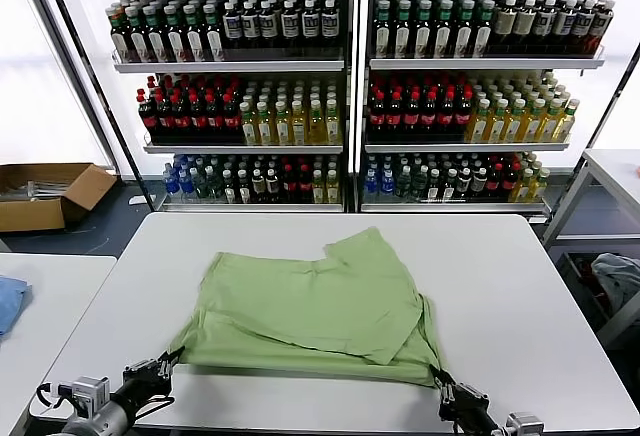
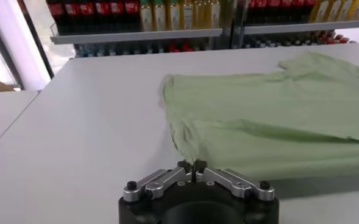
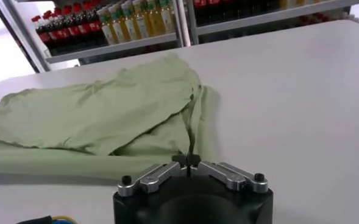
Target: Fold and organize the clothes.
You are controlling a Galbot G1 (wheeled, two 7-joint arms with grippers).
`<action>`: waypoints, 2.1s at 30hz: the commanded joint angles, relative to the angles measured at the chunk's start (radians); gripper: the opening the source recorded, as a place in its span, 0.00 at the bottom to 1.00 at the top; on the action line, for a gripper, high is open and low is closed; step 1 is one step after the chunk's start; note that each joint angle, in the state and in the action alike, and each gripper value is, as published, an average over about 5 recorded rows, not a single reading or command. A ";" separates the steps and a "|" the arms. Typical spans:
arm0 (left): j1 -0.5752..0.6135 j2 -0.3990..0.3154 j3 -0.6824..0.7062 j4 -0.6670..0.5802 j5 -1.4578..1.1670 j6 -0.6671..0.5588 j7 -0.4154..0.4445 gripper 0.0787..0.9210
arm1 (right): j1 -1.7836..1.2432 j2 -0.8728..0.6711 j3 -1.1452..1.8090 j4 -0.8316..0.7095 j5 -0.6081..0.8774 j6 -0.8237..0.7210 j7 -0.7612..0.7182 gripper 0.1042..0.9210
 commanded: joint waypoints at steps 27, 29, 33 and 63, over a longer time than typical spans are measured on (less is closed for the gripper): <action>-0.031 0.101 -0.145 0.055 -0.072 0.015 -0.055 0.72 | 0.584 -0.199 -0.018 -0.235 0.116 -0.048 -0.130 0.75; -0.072 0.143 -0.132 0.085 -0.116 0.015 -0.051 0.79 | 0.692 -0.202 -0.072 -0.323 0.125 -0.065 -0.146 0.81; -0.192 0.224 -0.062 0.176 -0.174 0.014 -0.031 0.88 | 0.893 -0.184 -0.200 -0.494 0.123 -0.087 -0.165 0.87; -1.030 0.175 0.632 0.769 -0.199 0.015 -0.020 0.88 | 1.236 0.052 -0.416 -1.030 -0.042 -0.084 -0.197 0.88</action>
